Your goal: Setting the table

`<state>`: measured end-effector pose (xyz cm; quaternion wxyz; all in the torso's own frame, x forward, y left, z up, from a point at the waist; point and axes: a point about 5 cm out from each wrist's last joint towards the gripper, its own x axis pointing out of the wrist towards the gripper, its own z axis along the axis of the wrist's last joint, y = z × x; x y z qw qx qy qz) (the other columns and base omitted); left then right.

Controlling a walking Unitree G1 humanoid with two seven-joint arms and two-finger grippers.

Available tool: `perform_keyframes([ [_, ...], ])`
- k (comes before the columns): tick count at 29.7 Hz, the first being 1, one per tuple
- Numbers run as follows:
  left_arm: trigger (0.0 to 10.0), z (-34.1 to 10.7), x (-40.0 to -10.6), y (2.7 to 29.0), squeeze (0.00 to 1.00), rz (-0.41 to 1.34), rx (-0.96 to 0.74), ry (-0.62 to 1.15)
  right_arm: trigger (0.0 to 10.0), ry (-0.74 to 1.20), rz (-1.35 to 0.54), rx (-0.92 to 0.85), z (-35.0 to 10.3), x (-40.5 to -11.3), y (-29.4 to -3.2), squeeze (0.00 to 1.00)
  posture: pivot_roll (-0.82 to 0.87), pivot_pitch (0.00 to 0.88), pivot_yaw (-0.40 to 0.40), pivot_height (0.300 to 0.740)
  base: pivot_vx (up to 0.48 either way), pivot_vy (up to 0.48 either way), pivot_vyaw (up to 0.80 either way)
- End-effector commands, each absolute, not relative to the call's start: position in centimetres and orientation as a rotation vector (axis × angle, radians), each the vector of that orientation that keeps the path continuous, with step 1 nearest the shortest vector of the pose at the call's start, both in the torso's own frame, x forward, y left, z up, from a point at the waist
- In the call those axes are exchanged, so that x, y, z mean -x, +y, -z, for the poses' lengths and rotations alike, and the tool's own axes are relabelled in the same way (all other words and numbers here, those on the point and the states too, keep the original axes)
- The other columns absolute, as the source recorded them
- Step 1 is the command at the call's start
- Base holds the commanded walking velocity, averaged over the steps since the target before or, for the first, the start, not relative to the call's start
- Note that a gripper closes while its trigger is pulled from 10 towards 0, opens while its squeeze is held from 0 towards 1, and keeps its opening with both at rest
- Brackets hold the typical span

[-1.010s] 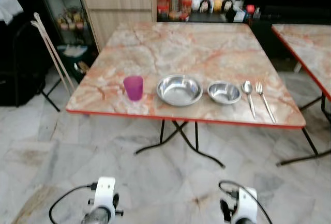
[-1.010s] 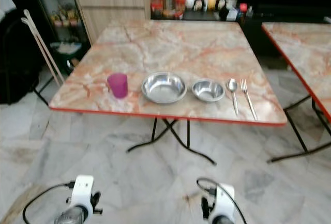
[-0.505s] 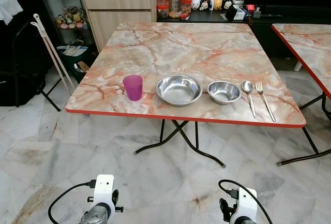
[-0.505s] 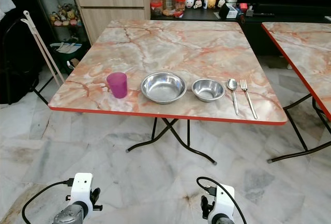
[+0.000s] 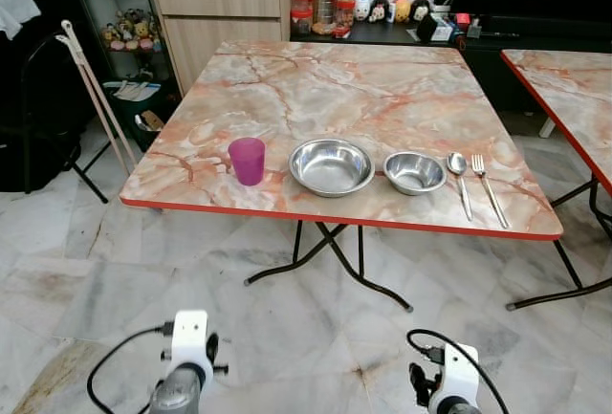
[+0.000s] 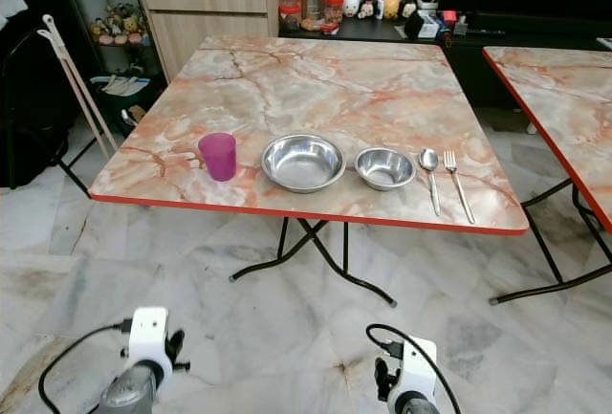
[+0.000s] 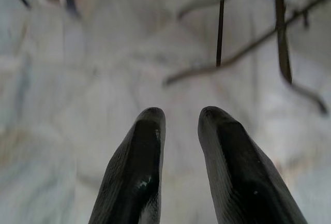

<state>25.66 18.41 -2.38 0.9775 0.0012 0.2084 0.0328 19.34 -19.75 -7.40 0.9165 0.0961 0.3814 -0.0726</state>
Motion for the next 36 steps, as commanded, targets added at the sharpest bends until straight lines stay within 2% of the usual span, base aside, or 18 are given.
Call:
perform_keyframes([
  [1, 10.0, 0.9, -26.8, 18.5, 0.00, -0.089, 0.021, 0.315, 10.0, 0.764, 0.145, -0.196, 7.1, -19.7, -19.8, 0.00, 0.00, 0.000, -0.055, 0.740, 0.000, 0.000, 0.00],
  [6, 10.0, -1.9, -28.7, 17.8, 0.00, -0.075, 0.037, 0.133, 10.0, 0.777, 0.128, -0.192, 7.4, -19.4, -19.3, 0.00, 0.01, 0.000, -0.058, 0.740, 0.000, 0.000, 0.00],
  [11, 10.0, -3.4, -29.7, 17.0, 0.00, -0.066, 0.045, 0.056, 10.0, 0.780, 0.126, -0.192, 7.5, -19.3, -19.1, 0.00, 0.01, 0.000, -0.054, 0.740, 0.000, 0.000, 0.00],
  [20, 10.0, -4.2, -30.4, 15.8, 0.00, -0.032, 0.055, 0.024, 10.0, 0.788, 0.133, -0.193, 7.6, -19.1, -19.2, 0.00, 0.00, 0.000, -0.051, 0.740, 0.000, 0.000, 0.00],
  [26, 10.0, -4.6, -30.4, 16.0, 0.00, -0.040, 0.057, 0.001, 10.0, 0.806, 0.149, -0.203, 7.7, -18.9, -19.3, 0.00, 0.01, 0.000, -0.057, 0.740, 0.000, 0.000, 0.00],
  [33, 10.0, -4.8, -30.5, 16.1, 0.00, -0.045, 0.061, -0.012, 10.0, 0.821, 0.149, -0.201, 7.8, -18.8, -19.3, 0.00, 0.01, 0.000, -0.059, 0.740, 0.000, 0.000, -0.70],
  [36, 10.0, -5.0, -30.6, 16.1, 0.00, -0.043, 0.069, -0.019, 10.0, 0.800, 0.138, -0.188, 7.6, -19.0, -19.2, 0.00, 0.01, 0.000, -0.063, 0.740, 0.241, 0.000, 0.00],
])
